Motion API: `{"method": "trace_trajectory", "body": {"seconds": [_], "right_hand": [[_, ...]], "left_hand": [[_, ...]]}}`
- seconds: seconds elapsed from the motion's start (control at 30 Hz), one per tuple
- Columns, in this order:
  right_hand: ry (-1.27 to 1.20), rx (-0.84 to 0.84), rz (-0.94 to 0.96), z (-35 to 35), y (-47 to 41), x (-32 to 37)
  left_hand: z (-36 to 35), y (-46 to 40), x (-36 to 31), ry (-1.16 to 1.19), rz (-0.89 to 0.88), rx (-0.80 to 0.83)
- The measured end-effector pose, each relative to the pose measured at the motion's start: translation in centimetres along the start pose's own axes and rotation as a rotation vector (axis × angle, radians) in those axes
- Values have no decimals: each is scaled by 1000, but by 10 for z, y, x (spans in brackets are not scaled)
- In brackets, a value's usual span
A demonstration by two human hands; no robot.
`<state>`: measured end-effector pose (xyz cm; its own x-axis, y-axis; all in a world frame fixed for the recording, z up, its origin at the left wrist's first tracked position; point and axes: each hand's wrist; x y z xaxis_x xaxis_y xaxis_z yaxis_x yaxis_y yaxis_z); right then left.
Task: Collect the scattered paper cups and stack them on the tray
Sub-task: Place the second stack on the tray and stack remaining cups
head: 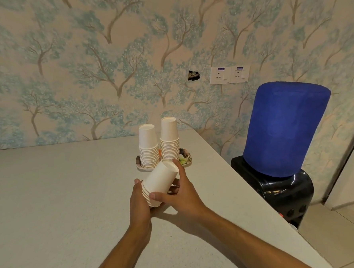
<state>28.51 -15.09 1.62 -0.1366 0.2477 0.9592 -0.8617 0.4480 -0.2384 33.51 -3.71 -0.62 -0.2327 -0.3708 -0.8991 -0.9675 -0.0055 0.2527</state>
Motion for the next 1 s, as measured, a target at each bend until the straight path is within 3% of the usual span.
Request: {"method": "trace_trajectory", "body": {"seconds": [0.23, 0.37, 0.57, 1.0], "right_hand": [[7, -28, -6, -2, -7, -1], [76, -194, 144, 0, -35, 25], [162, -409, 324, -16, -106, 85], [576, -466, 370, -65, -148, 69]], "left_hand": [[6, -7, -12, -37, 33, 106], [1, -9, -10, -89, -127, 96], [-1, -18, -2, -110, -178, 35], [-1, -25, 6, -147, -247, 35]]}}
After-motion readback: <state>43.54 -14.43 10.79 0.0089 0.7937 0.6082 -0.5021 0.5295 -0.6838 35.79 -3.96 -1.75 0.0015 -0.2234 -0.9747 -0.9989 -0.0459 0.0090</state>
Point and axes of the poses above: each hand's wrist, its own y-axis away from the middle knuckle, its own z-axis out of the back of the hand, x = y × z, and after that the axes turned 15 degrees about -x, right-handed
